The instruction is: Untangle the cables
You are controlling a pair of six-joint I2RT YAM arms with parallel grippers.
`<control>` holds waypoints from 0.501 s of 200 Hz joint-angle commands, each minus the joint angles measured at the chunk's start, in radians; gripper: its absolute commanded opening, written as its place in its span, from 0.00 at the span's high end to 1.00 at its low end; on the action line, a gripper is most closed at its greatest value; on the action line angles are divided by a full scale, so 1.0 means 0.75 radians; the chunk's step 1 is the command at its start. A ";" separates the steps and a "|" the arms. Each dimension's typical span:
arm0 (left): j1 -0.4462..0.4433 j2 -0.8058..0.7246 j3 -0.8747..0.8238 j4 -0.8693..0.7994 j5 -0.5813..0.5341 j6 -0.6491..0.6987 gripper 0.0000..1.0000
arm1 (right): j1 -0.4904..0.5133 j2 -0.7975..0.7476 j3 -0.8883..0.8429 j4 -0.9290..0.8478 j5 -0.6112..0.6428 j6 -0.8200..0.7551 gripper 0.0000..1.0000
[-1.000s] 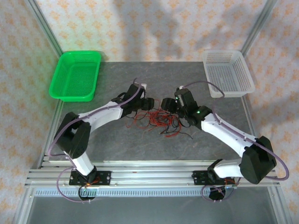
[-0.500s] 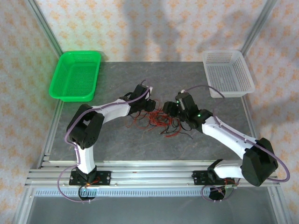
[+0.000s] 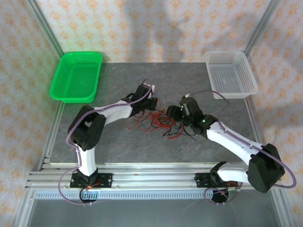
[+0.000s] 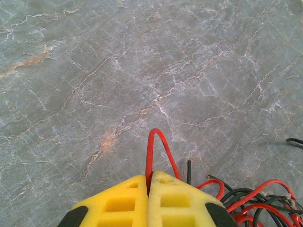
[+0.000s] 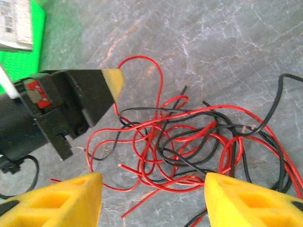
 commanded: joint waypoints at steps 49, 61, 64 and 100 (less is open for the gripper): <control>-0.011 -0.348 0.014 -0.065 -0.018 -0.130 1.00 | -0.007 -0.016 -0.098 0.250 -0.012 0.148 0.45; -0.013 -0.379 0.020 -0.094 -0.010 -0.146 1.00 | -0.013 0.003 -0.112 0.323 -0.018 0.195 0.46; -0.015 -0.385 0.020 -0.098 -0.009 -0.149 1.00 | -0.015 0.011 -0.117 0.343 -0.022 0.209 0.46; -0.028 -0.454 0.017 -0.120 0.008 -0.192 1.00 | -0.040 0.181 -0.130 0.616 -0.113 0.369 0.46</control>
